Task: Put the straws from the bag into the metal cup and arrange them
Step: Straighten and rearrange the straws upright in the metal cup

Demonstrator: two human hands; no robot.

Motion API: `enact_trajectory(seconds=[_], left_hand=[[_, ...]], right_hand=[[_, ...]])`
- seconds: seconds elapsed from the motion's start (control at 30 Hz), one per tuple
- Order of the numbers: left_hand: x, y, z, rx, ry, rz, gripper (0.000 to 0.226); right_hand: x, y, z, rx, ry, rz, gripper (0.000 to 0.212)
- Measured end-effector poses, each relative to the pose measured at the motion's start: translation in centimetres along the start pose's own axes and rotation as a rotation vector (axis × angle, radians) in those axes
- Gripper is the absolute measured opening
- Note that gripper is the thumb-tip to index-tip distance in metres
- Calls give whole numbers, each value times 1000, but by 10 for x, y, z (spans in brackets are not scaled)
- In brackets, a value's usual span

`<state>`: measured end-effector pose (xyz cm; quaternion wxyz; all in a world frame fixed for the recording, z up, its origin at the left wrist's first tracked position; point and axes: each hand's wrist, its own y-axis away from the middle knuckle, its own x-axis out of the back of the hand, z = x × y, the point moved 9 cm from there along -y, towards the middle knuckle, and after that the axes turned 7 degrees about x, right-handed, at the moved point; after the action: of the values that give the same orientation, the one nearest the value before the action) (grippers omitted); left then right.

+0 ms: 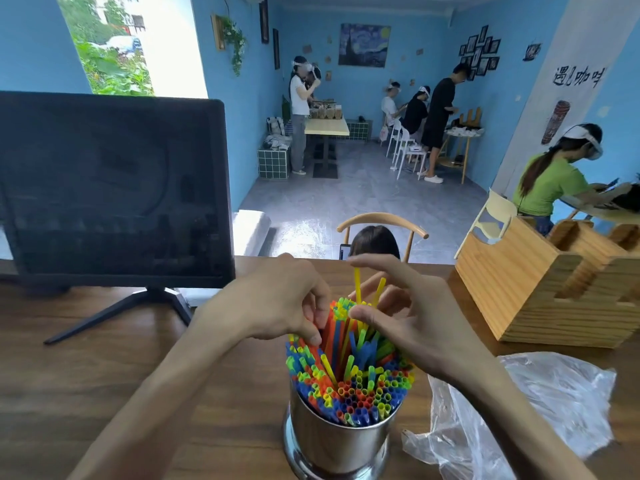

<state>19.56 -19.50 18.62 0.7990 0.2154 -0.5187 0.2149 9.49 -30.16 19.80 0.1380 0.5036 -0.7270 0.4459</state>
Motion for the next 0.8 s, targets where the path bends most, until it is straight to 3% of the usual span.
enact_trajectory(seconds=[0.1,0.27,0.5,0.7,0.8], left_hand=[[4,3,7,-50,61,-14,15],[20,11,13,-99,215,25,14],[38,12,15,-132,449,47,15],[52,16,18,-202,589,190,20],[59,20,18,-222,664,288,25]], right_hand=[[-7,0,2,38,71,-27,14],[-15,2,8,-2,-36,-78,35],[-17,-7,0,9,-159,-132,23],[-27,-18,-1,-38,-188,-132,14],[-27,-20,-3,-35,-283,-78,22]])
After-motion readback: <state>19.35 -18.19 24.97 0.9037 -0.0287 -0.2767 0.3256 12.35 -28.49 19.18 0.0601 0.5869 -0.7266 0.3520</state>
